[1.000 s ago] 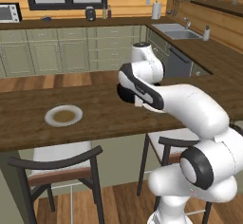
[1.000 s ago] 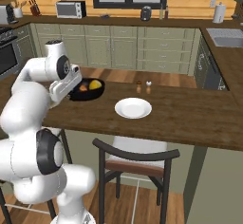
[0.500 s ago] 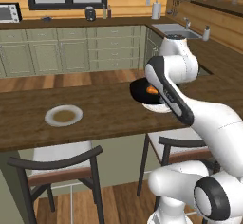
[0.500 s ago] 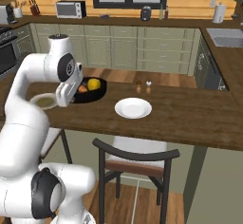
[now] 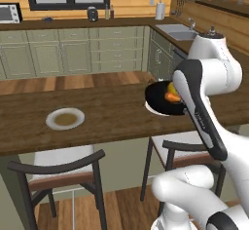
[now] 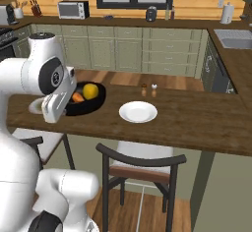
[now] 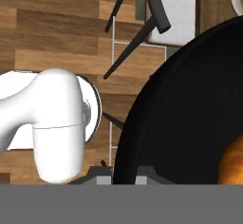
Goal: Pick the chicken drumstick and lemon from their plates and place them in the bowl. Then put the bowl in the fridge.
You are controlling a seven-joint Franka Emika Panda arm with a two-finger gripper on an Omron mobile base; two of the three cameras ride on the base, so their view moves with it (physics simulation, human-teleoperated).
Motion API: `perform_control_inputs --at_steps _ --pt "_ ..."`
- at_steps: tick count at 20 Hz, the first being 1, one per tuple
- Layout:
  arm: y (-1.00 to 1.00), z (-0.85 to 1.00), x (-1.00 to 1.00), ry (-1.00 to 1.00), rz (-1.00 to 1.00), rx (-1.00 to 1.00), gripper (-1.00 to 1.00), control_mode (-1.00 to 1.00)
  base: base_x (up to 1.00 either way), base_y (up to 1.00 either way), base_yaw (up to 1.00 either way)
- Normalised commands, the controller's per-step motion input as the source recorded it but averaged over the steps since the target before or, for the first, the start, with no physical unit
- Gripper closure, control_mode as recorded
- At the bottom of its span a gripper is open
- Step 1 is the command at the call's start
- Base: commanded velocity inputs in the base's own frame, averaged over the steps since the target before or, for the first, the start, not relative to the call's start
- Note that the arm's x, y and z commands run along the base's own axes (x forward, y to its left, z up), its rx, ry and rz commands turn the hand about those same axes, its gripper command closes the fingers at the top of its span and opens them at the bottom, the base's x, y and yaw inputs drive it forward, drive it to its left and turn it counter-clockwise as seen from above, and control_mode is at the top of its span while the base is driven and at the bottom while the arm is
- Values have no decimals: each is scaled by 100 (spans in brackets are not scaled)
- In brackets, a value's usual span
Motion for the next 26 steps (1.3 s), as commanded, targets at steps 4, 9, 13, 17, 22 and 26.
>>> perform_control_inputs --at_steps 4,9,13,17,22,26 --pt "-6 15 -79 0 4 0 100 -100 0 0 0" --pt "-10 6 -38 0 0 0 100 -100 0 0 0" --pt "-39 5 -17 0 0 1 100 -100 0 0 0" --pt "-6 0 -22 0 0 0 100 -100 0 0 0" --pt "2 0 -2 0 -1 0 100 -100 0 0 0" --pt "0 0 0 0 -2 0 100 -100 0 0 0"
